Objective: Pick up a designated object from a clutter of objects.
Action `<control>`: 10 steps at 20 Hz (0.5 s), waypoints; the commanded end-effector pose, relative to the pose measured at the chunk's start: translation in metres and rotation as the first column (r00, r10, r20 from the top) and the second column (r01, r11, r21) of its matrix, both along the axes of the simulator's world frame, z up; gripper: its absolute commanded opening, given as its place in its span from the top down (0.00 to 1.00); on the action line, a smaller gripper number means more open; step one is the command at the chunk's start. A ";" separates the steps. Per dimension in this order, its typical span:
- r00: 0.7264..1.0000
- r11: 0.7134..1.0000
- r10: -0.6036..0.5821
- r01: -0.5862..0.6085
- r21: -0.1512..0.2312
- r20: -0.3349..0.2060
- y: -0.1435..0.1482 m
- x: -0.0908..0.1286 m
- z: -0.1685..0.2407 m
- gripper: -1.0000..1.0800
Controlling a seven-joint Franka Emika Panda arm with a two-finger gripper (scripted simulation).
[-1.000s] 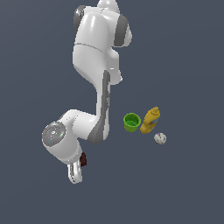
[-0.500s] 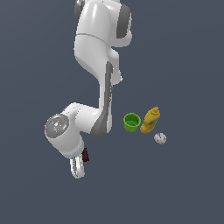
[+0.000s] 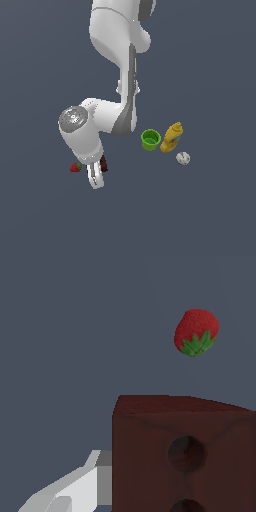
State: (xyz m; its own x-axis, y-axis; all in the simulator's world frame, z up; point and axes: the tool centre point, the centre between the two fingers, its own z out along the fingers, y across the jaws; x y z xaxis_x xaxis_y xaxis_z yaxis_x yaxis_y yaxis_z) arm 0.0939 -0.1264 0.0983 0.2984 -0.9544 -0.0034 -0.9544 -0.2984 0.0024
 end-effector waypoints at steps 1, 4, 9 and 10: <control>1.000 1.000 0.000 0.000 0.001 0.003 0.009 -0.011 0.017 1.00; 1.000 1.000 0.000 0.000 0.001 0.003 0.020 -0.025 0.037 1.00; 1.000 1.000 0.000 0.000 0.002 0.003 0.039 -0.049 0.071 1.00; 1.000 1.000 0.000 0.000 0.002 0.003 0.042 -0.054 0.077 1.00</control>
